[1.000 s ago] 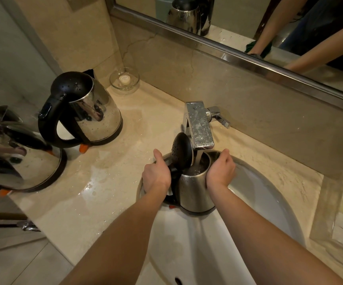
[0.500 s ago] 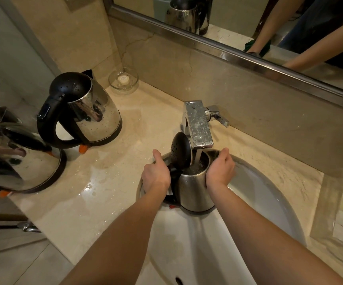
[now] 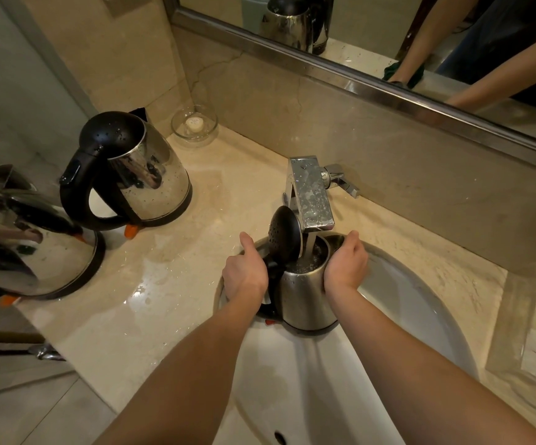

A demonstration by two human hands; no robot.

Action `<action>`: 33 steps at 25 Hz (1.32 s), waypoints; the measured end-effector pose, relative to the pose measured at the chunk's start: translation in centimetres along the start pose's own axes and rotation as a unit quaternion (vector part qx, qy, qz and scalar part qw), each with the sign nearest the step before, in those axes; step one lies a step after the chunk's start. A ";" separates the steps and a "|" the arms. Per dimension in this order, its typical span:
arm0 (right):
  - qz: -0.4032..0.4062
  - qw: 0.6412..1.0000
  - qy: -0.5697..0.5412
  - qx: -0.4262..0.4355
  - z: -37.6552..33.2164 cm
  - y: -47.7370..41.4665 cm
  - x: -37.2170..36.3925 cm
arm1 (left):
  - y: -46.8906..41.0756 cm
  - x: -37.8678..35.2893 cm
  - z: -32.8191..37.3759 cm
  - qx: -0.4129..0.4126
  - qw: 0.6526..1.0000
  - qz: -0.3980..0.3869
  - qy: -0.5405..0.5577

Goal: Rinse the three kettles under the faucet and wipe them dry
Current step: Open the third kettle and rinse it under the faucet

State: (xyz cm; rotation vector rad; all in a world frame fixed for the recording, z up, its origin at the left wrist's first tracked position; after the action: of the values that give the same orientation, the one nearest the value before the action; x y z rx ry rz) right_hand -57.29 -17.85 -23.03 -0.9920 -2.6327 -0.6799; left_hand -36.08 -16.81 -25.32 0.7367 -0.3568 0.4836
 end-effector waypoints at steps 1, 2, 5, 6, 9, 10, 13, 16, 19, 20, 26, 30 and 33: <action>-0.005 1.000 -0.004 -0.003 0.0 0.0 0.1 | 0.0 0.0 0.0 -0.002 1.000 0.001 0.000; -0.009 1.000 -0.013 -0.006 0.0 0.0 0.3 | 0.0 0.0 -0.2 -0.005 1.000 0.003 -0.002; -0.018 0.999 -0.031 -0.012 0.1 -0.4 1.2 | 0.0 -0.1 -0.4 -0.007 1.000 0.004 -0.002; -0.019 0.999 -0.032 -0.012 0.2 -0.6 1.4 | 0.0 -0.1 -0.5 -0.005 1.000 0.004 0.004; -0.021 0.999 -0.040 0.003 -0.8 -1.4 2.1 | 0.2 -0.2 -0.6 -0.003 1.000 0.003 0.010; -0.025 0.999 -0.043 0.016 -1.5 -1.6 2.3 | 0.2 -0.1 -0.6 -0.005 1.000 0.003 0.010; -0.048 0.996 -0.032 0.063 -3.6 -2.4 2.7 | 0.4 0.0 -0.5 -0.011 1.000 0.004 0.011; -0.083 0.992 -0.029 0.093 -5.0 -2.6 2.5 | 0.6 0.2 -0.2 -0.016 1.000 0.003 0.010; -0.105 0.990 -0.008 0.098 -5.6 -2.4 2.1 | 0.8 0.2 -0.1 -0.017 1.000 0.006 0.008; -0.108 0.989 -0.004 0.099 -5.7 -2.3 2.0 | 0.8 0.1 -0.2 -0.015 1.000 0.006 0.008; -0.116 0.987 0.009 0.107 -5.6 -2.1 1.8 | 0.5 0.1 -0.4 -0.014 1.000 0.005 0.005; -0.114 0.988 0.017 0.108 -5.8 -2.1 1.8 | 0.5 0.1 -0.3 -0.021 1.000 0.007 -0.003; -0.116 0.987 0.012 0.114 -6.0 -2.0 2.1 | 0.4 0.2 -0.4 -0.015 1.000 0.009 -0.003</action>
State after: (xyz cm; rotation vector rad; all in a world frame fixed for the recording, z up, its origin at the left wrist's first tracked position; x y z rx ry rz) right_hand -59.74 -21.00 -17.78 -0.6173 -2.7527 -0.4193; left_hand -36.08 -16.24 -25.29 0.7067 -0.3757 0.4928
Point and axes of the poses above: each hand's wrist, its own y-axis away from the middle knuckle, its own x-axis out of the back of the hand, z = x × y, the point moved 7 cm from there along -y, towards the middle knuckle, and after that the axes turned 2 degrees about y, right-handed, at the moved point
